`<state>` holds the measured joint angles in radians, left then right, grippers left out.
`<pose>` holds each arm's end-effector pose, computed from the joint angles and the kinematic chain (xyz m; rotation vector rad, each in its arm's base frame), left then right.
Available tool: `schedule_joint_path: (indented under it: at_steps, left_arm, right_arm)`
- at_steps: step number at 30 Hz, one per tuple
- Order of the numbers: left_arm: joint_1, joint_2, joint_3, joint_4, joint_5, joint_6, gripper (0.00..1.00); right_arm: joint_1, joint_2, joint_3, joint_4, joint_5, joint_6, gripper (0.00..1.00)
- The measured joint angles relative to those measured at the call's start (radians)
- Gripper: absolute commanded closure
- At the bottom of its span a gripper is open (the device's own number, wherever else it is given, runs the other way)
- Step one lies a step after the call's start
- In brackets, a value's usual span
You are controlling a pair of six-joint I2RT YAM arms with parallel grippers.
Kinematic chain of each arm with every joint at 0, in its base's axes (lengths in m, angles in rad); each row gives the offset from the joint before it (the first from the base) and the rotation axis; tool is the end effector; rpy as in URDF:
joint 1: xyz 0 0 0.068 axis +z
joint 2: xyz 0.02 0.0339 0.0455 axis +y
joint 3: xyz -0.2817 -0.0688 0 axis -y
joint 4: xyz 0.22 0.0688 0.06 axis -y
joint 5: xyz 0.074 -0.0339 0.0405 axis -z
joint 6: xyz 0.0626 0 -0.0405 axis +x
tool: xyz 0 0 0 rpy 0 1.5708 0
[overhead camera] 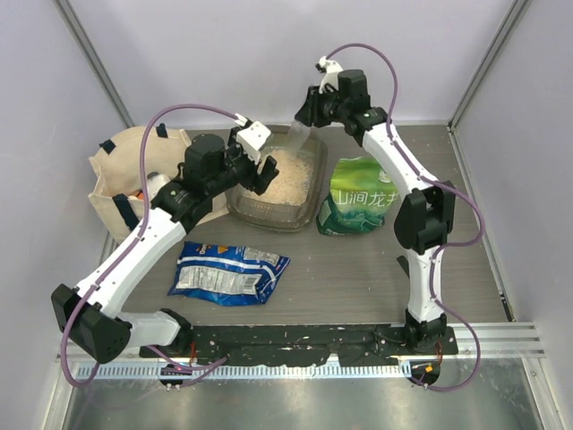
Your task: Fill the litter box with clean litter
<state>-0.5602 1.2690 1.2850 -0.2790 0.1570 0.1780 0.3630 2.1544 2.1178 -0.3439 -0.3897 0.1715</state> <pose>0.2375 -0.1605 0.4107 0.7701 1.6823 -0.4115 0.4774 0.2068 0.3515 -0.4515 1.9406 0.7290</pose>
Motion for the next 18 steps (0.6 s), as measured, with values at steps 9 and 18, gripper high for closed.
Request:
schedule_joint_path:
  at_steps: [9, 18]
  left_arm:
    - [-0.002, 0.063, 0.011, 0.037, 0.171, -0.037, 0.30]
    - [-0.065, 0.208, 0.142, 0.053, 0.316, -0.042, 0.31]
  right_arm:
    - [-0.195, -0.338, -0.140, 0.014, 0.071, -0.042, 0.99]
    - [-0.679, -0.644, -0.480, -0.110, 0.100, -0.058, 0.99]
